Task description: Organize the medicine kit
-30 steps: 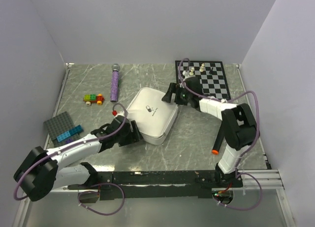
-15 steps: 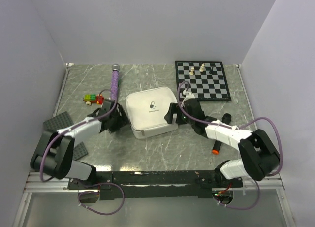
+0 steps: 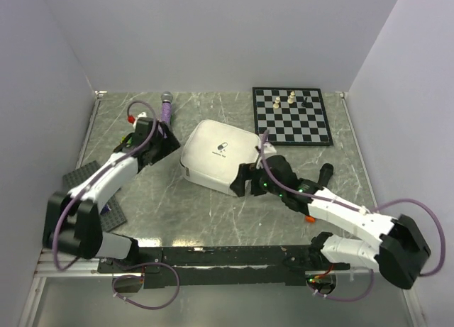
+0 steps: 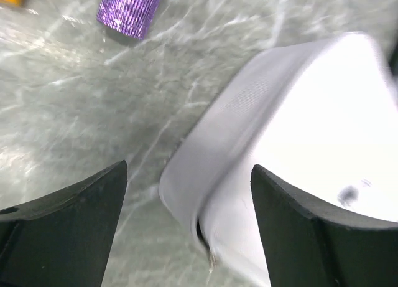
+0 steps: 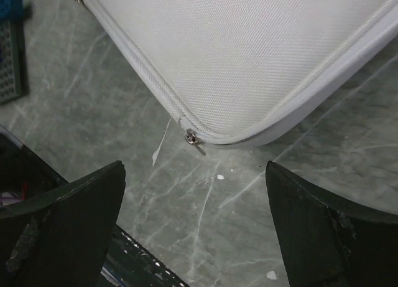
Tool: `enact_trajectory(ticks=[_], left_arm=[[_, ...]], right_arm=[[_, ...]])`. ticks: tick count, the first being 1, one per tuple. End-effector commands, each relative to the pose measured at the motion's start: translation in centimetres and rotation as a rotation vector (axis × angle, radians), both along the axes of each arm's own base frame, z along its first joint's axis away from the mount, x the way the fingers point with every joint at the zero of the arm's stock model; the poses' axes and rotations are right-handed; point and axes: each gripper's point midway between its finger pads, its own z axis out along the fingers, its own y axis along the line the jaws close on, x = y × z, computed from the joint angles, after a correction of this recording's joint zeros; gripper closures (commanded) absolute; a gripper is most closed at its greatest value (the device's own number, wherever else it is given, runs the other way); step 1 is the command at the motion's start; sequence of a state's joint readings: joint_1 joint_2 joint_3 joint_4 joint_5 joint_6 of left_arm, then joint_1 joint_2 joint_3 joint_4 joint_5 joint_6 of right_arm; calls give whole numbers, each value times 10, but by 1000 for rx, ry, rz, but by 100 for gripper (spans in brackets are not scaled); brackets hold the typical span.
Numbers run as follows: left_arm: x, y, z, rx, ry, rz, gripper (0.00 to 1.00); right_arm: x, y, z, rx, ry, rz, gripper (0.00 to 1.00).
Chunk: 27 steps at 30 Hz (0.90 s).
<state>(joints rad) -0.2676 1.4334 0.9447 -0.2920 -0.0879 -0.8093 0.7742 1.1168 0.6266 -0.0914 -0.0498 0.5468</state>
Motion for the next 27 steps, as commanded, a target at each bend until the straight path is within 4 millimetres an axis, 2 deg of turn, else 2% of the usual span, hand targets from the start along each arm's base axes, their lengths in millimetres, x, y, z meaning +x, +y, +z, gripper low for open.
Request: enact_trajectory(ticks=[1, 3, 5, 8, 9, 10, 11, 14, 16, 19, 20, 22, 27], left_arm=[[-24, 15, 45, 37, -119, -1, 14], [-27, 17, 62, 27, -194, -5, 13], [-24, 17, 74, 29, -264, -20, 9], [-11, 3, 87, -9, -358, -82, 2], [-6, -3, 85, -26, -363, -100, 1], [0, -9, 80, -41, -353, -121, 0], [7, -15, 78, -52, -346, -141, 1], [22, -28, 47, -63, -240, -183, 3], [23, -34, 23, -81, -163, -192, 5], [15, -37, 8, -124, -127, -182, 8], [11, -38, 8, -141, -134, -182, 9], [-3, -37, 1, -164, -122, -175, 9], [-23, -36, 5, -215, -186, -176, 11]], right_arm=[[17, -29, 13, -17, -26, -102, 0], [30, -40, 13, 14, -7, -146, 0], [40, -40, 13, 69, 17, -150, 0], [54, -38, 16, 131, 30, -150, 0], [59, -36, 19, 146, 25, -153, 0], [62, -36, 16, 144, 41, -154, 0], [71, -33, 22, 157, 18, -154, 0], [88, -29, 16, 147, 48, -161, 0], [96, -25, 7, 130, 74, -153, 0], [99, -13, 5, 158, 93, -92, 0], [98, -7, 6, 179, 91, -60, 0], [93, 3, 6, 211, 93, -5, 2], [83, 27, -3, 186, 107, 98, 3]])
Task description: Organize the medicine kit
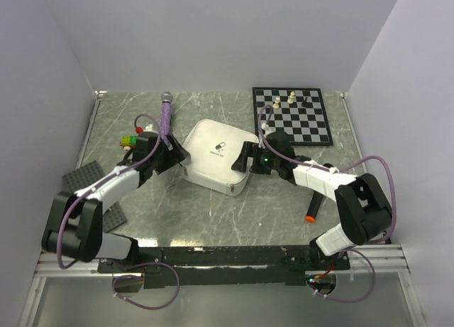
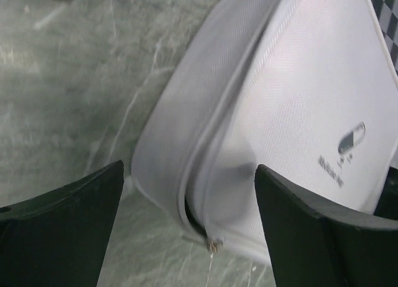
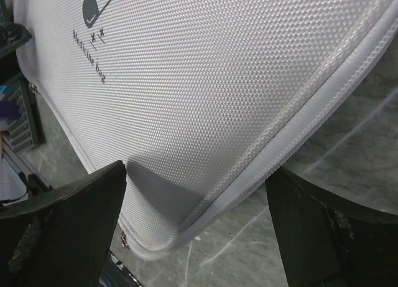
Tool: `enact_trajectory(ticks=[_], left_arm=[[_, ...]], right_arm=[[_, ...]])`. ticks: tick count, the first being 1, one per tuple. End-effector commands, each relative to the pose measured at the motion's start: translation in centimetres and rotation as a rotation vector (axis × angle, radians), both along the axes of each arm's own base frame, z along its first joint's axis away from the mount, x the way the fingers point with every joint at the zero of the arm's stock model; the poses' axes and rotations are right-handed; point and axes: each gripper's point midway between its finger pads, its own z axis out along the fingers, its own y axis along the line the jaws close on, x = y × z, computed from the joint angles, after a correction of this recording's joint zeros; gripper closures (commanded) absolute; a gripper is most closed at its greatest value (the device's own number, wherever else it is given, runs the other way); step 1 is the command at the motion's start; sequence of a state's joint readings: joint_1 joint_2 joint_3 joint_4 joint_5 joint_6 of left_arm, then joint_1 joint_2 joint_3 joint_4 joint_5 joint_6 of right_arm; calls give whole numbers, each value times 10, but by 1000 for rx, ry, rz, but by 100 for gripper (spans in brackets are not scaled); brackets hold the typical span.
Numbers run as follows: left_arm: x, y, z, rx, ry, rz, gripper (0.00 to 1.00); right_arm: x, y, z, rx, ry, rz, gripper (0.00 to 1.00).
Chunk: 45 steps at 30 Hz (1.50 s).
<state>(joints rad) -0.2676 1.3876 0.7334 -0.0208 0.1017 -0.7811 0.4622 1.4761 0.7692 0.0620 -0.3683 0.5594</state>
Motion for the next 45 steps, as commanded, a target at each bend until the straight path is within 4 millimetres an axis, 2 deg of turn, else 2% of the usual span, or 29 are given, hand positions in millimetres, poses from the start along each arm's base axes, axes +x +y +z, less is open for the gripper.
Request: enact_trajectory(ticks=[1, 7, 10, 14, 15, 16, 18, 20, 21, 22, 25, 28, 31, 34, 36, 39, 42, 45], left_arm=[[-7, -9, 30, -109, -129, -21, 11], [-23, -7, 28, -144, -144, -14, 15], [-32, 0, 32, -135, -143, 16, 16], [-45, 30, 54, -16, -164, 102, 13], [-48, 32, 64, 7, -181, 84, 12], [-48, 42, 71, 53, -196, 118, 12], [-49, 51, 90, 91, -233, 135, 12], [-43, 48, 108, 81, -272, 123, 12], [-38, 45, 110, 77, -271, 120, 13], [-32, 36, 120, 48, -283, 88, 13], [-12, 10, 129, -33, -270, 10, 14], [7, -19, 124, -103, -233, -88, 15], [21, -46, 110, -146, -174, -195, 16], [27, -62, 94, -141, -132, -261, 17], [31, -61, 83, -107, -117, -248, 17], [34, -51, 63, -50, -83, -201, 17], [31, -43, 45, -8, -41, -170, 18], [26, -37, 33, 5, -14, -146, 18]], right_arm=[[-3, 42, 21, 65, -70, 164, 3], [-9, 57, 11, 49, -46, 208, 4], [-12, 56, 8, 12, -41, 208, 3], [-14, 27, 18, -73, -101, 93, 0], [-20, 16, 16, -107, -109, 72, 0], [-24, 9, 23, -134, -145, 57, 0], [-37, 4, 36, -183, -211, 66, 0], [-51, 5, 40, -231, -235, 85, 0], [-57, 8, 41, -247, -231, 94, 1], [-65, 12, 39, -260, -216, 109, 2], [-74, 21, 35, -287, -190, 69, 10], [-87, 36, 27, -319, -186, 62, 14], [-95, 51, 23, -353, -198, 53, 14], [-91, 60, 17, -369, -186, 5, 14], [-87, 63, 11, -379, -168, -30, 13], [-79, 72, 12, -375, -171, -51, 11], [-66, 75, 11, -411, -182, -95, 8], [-56, 74, 6, -450, -184, -129, 10]])
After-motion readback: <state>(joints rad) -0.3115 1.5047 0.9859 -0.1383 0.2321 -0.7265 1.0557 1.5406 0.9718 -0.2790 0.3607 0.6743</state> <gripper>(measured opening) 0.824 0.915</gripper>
